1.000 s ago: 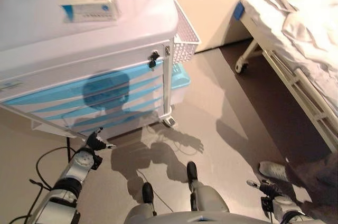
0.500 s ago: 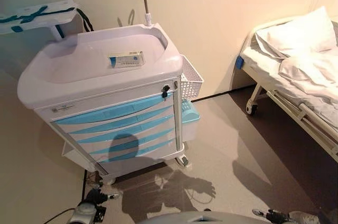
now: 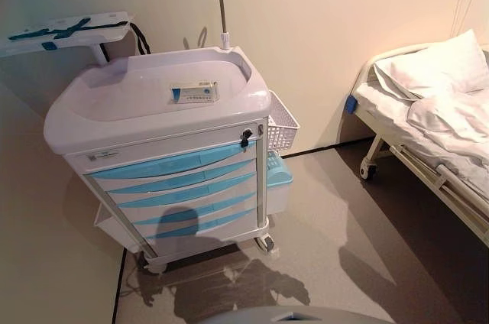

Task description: Open the drawer and pick up the medicine

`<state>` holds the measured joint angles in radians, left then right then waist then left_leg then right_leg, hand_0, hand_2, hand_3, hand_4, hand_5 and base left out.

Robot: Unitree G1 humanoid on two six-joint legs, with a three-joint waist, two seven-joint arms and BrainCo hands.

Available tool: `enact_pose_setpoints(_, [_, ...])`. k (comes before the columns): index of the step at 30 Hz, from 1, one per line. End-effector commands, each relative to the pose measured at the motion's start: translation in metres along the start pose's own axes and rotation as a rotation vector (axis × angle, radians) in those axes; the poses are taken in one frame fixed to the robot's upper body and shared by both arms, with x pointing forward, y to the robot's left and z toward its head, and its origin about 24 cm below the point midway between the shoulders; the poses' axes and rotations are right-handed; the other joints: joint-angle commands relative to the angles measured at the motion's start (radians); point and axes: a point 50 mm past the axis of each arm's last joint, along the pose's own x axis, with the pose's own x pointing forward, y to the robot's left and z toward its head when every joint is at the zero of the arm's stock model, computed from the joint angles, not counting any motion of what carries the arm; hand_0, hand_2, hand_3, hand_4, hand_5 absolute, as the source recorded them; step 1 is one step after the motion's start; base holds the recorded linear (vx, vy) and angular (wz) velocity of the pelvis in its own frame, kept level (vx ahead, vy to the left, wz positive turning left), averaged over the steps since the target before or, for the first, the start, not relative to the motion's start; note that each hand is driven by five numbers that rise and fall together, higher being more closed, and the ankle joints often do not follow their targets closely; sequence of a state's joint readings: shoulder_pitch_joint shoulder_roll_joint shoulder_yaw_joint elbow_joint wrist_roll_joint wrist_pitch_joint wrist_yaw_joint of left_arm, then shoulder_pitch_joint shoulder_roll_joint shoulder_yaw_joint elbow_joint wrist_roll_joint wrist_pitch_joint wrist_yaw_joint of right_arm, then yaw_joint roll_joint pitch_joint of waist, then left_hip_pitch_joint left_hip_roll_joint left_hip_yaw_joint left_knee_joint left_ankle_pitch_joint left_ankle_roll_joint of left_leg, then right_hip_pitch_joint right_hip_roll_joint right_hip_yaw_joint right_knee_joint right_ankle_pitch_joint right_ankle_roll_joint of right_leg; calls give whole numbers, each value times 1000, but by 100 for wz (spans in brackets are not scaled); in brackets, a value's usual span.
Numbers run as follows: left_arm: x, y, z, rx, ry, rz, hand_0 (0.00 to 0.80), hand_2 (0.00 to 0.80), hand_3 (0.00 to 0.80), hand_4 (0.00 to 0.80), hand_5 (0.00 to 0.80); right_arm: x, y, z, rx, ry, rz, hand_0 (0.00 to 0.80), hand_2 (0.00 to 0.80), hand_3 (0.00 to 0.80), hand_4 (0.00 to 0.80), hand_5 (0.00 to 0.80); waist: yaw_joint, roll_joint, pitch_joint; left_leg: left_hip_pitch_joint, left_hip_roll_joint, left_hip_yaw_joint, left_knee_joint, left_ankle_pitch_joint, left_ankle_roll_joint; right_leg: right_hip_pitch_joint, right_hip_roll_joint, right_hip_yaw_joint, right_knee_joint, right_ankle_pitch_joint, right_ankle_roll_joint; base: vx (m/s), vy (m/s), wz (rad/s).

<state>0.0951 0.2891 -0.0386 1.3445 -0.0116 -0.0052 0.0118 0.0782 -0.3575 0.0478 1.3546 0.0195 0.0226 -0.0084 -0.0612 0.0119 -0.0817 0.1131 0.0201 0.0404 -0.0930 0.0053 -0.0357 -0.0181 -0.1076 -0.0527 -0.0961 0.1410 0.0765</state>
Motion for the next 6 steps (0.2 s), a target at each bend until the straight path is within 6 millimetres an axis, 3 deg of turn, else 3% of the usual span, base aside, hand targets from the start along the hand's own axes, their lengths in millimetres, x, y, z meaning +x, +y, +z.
enact_pose_setpoints(1, [1, 5, 9, 18, -3, 15, 0, 0, 0, 0, 0, 1, 9, 17, -19, -24, 21, 0, 0, 0, 0, 0, -7, -22, 14, -64, -56, -72, 43, -15, 35, 38, 1, -27, 51, -85, 56, 0, 0, 0])
enact_pose_setpoints(6, [1, 3, 13, 1, -18, 8, 0, 0, 0, 0, 0, 1, 10, 19, -14, -32, 25, 0, 0, 0, 0, 0, -7, -23, 19, -66, -55, -78, 51, -19, 34, 41, -1, -33, 55, -90, 55, 6, -4, 6])
